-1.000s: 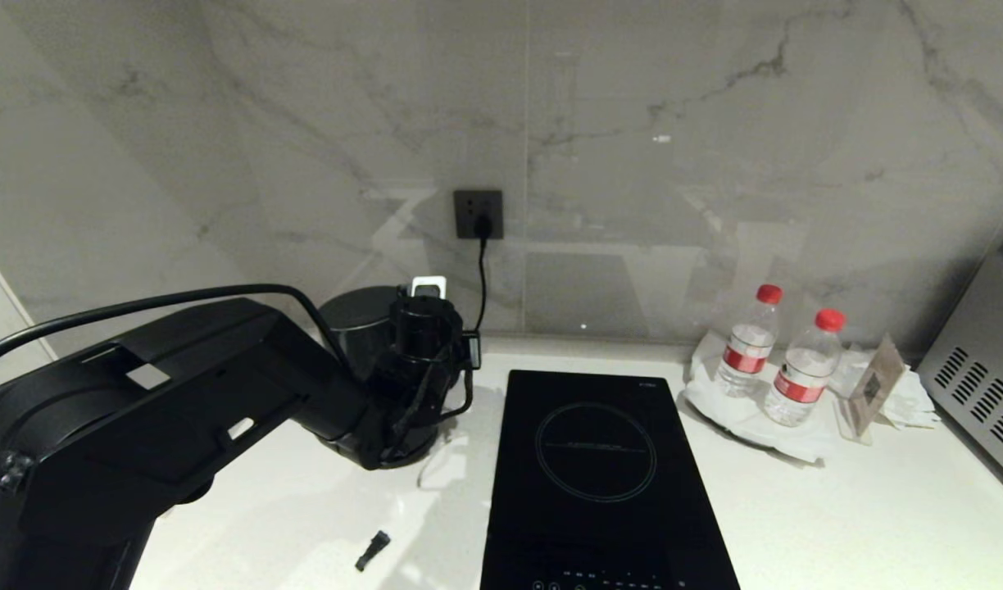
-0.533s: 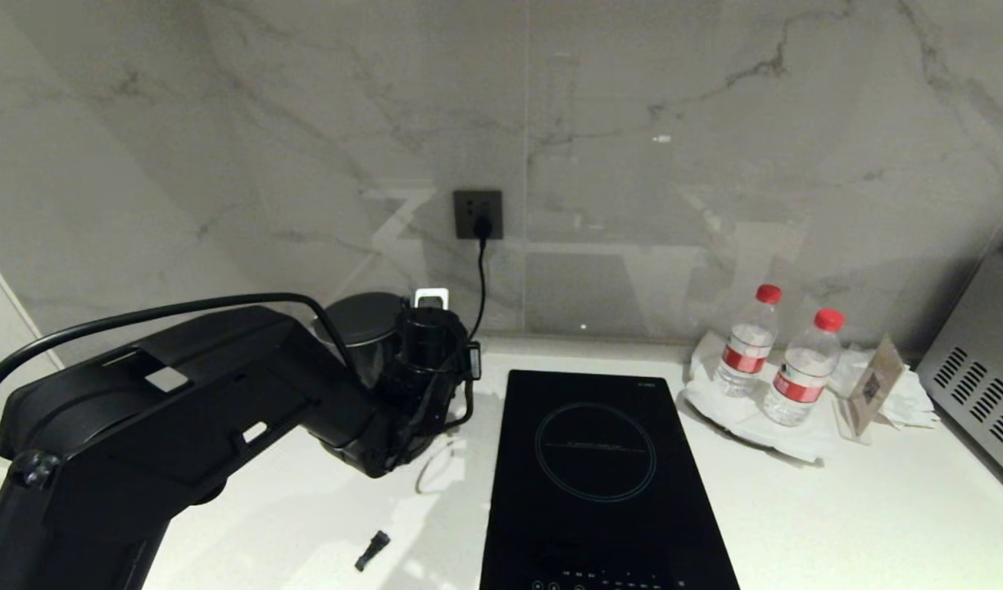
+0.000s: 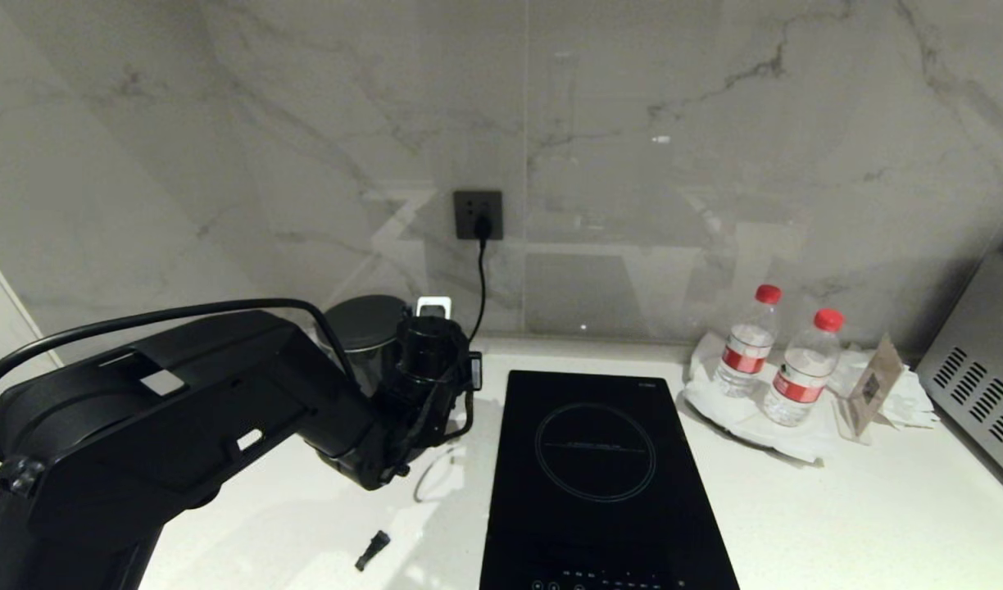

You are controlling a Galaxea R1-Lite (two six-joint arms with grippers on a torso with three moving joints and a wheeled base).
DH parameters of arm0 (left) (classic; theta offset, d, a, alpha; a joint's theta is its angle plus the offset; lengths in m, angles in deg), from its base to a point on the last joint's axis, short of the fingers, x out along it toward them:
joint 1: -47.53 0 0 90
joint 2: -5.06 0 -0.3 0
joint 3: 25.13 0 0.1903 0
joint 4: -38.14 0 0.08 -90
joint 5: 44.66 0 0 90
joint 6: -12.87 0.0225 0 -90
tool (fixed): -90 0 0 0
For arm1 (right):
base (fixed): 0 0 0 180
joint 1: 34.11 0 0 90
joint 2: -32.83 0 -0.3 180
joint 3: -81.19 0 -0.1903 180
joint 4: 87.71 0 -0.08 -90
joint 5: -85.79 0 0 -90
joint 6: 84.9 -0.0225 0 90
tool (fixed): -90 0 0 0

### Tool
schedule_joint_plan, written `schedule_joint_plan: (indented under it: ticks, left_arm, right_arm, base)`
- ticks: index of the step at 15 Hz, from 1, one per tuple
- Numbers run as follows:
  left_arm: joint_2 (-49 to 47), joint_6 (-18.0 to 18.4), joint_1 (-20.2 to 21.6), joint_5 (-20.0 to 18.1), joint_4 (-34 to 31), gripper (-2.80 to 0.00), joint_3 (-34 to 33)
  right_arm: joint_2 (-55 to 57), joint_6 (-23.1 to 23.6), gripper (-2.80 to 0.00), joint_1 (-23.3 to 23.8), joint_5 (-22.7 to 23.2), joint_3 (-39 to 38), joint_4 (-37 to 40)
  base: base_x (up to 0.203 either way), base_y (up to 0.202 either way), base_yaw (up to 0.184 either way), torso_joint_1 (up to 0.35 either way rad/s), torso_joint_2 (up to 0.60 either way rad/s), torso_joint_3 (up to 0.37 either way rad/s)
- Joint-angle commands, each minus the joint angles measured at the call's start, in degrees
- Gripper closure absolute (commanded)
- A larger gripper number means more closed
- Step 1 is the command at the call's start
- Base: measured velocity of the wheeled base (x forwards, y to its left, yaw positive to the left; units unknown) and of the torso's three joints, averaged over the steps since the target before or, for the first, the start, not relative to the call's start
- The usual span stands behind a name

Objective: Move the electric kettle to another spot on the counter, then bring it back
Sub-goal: Place it on the power base

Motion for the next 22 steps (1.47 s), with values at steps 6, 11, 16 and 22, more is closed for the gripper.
schedule_joint_plan:
  ticks: [6, 11, 16, 22]
  left_arm:
    - [0.23, -0.02, -0.52, 1.07, 0.07, -2.8, -0.21]
    - [1.78, -0.33, -0.7, 0.96, 0.07, -2.8, -3.49]
    - [3.65, -0.23, -0.69, 0.53, 6.63, -2.8, -9.01]
    - [2.16, 0.07, -0.81, 0.43, 9.47, -2.8, -10.63]
  right_arm:
    - [0.0, 0.03, 0.0, 0.0, 0.02, 0.0, 0.03]
    - [0.0, 0.03, 0.0, 0.0, 0.02, 0.0, 0.03]
    - [0.0, 0.03, 0.0, 0.0, 0.02, 0.0, 0.0]
    - [0.0, 0.03, 0.0, 0.0, 0.02, 0.0, 0.03]
  base:
    - [0.0, 0.0, 0.0, 0.0, 0.0, 0.0]
    - [0.0, 0.0, 0.0, 0.0, 0.0, 0.0]
    - [0.0, 0.0, 0.0, 0.0, 0.0, 0.0]
    - [0.0, 0.0, 0.0, 0.0, 0.0, 0.0]
